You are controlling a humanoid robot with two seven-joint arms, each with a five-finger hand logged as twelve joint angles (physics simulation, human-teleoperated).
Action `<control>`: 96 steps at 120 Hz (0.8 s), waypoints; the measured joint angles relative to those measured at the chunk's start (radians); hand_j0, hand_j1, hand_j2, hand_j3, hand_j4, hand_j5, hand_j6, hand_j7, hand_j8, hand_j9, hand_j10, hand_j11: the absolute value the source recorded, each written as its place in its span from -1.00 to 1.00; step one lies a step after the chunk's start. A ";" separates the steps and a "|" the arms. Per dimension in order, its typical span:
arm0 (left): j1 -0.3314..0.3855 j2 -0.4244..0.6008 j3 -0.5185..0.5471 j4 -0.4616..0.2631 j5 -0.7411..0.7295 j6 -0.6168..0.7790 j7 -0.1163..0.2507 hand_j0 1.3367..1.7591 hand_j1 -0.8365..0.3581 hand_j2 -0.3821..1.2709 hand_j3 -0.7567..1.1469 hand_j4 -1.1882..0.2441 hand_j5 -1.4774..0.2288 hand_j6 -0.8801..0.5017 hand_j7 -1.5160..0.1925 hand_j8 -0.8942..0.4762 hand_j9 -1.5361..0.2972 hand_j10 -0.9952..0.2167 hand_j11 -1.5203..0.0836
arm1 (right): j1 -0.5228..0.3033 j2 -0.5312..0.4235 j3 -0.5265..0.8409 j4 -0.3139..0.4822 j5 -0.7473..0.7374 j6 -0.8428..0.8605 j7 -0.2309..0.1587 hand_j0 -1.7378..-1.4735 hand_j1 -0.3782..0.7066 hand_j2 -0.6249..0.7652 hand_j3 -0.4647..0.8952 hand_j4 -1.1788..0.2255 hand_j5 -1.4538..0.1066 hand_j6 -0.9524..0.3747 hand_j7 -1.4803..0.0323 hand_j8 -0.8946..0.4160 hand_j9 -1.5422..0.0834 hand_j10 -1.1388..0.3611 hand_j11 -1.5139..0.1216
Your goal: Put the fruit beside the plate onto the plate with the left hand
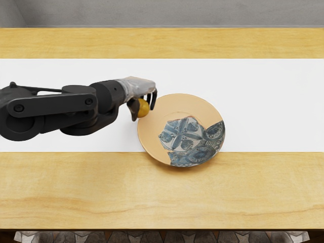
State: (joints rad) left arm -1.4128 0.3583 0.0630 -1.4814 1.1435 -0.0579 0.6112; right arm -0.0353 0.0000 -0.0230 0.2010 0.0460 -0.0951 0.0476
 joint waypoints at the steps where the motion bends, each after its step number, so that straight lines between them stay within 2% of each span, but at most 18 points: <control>1: 0.000 -0.003 -0.001 0.000 -0.001 0.000 0.000 0.51 -0.21 0.12 -0.20 -0.32 -0.42 -0.37 -0.35 -0.33 -0.37 -0.55 -0.29 | 0.000 0.000 0.000 0.000 0.000 0.000 0.000 -0.40 -0.89 -0.11 -0.32 0.64 0.82 0.40 0.92 0.33 0.86 0.49 0.81; 23: 0.000 -0.096 -0.020 0.030 -0.020 0.004 0.000 0.51 -0.18 0.08 -0.20 -0.32 -0.43 -0.37 -0.36 -0.34 -0.37 -0.55 -0.30 | 0.000 0.000 0.000 0.000 0.000 0.000 0.000 -0.40 -0.89 -0.11 -0.32 0.64 0.82 0.40 0.92 0.33 0.86 0.49 0.81; 70: 0.029 -0.220 -0.019 0.120 -0.021 0.003 0.000 0.51 -0.19 0.09 -0.20 -0.33 -0.42 -0.38 -0.35 -0.34 -0.37 -0.55 -0.30 | 0.000 0.000 0.000 0.000 0.000 0.000 0.000 -0.40 -0.89 -0.11 -0.32 0.64 0.82 0.40 0.92 0.33 0.86 0.49 0.81; 96: 0.053 -0.234 -0.013 0.155 -0.015 -0.003 0.000 0.51 -0.20 0.10 -0.20 -0.33 -0.41 -0.38 -0.34 -0.34 -0.36 -0.54 -0.29 | 0.000 0.000 0.000 0.000 0.000 0.000 0.000 -0.40 -0.89 -0.11 -0.32 0.64 0.82 0.40 0.92 0.33 0.86 0.49 0.81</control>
State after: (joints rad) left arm -1.3594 0.1247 0.0501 -1.3261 1.1280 -0.0611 0.6111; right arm -0.0353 0.0000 -0.0230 0.2010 0.0460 -0.0951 0.0476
